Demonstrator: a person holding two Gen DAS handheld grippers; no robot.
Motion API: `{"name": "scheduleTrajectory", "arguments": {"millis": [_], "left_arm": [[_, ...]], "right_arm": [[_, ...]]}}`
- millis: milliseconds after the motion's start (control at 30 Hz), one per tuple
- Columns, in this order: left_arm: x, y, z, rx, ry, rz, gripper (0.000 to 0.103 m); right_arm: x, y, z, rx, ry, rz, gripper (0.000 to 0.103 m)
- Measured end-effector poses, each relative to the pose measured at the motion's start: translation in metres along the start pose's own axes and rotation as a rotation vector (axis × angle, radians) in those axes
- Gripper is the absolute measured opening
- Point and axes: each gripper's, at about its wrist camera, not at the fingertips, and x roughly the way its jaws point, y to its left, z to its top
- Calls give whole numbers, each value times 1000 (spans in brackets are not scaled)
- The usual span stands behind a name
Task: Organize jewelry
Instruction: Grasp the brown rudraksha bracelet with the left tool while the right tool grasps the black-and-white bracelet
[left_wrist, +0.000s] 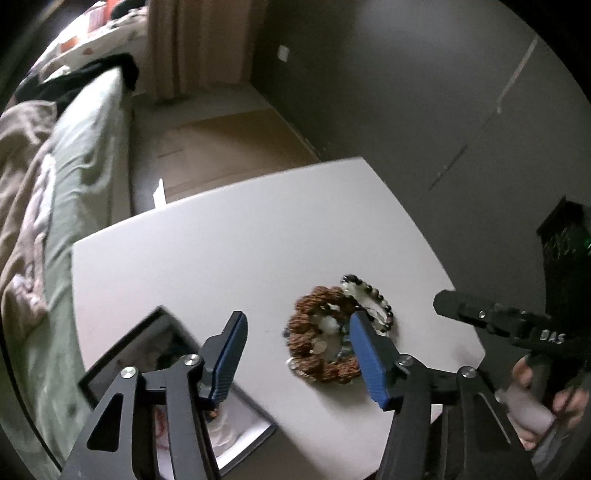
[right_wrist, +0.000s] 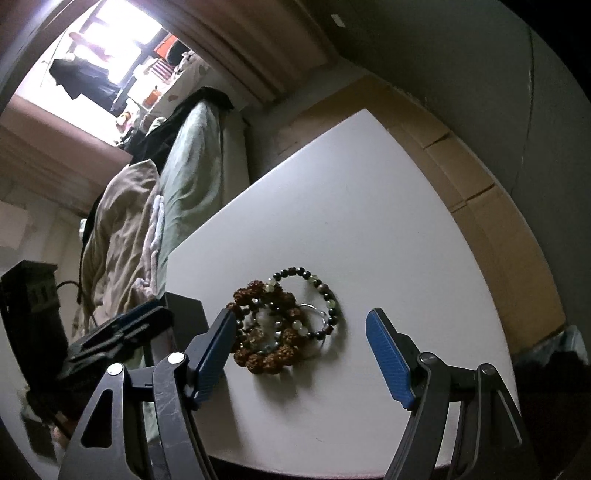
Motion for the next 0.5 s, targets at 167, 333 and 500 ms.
{"name": "scheduleTrajectory", "arguments": {"millis": [167,333,500], "left_arm": [[27,-12,6,58,70,34,55],[53,-5,4,64,143,63,47],[69,-4,-2,92,183,71,20]], "right_arm": [[-3,-8,3,20,11,-2,74],[0,-20,6,67,30,-19,74],[3,-20,7,66,43,-30,74]]}}
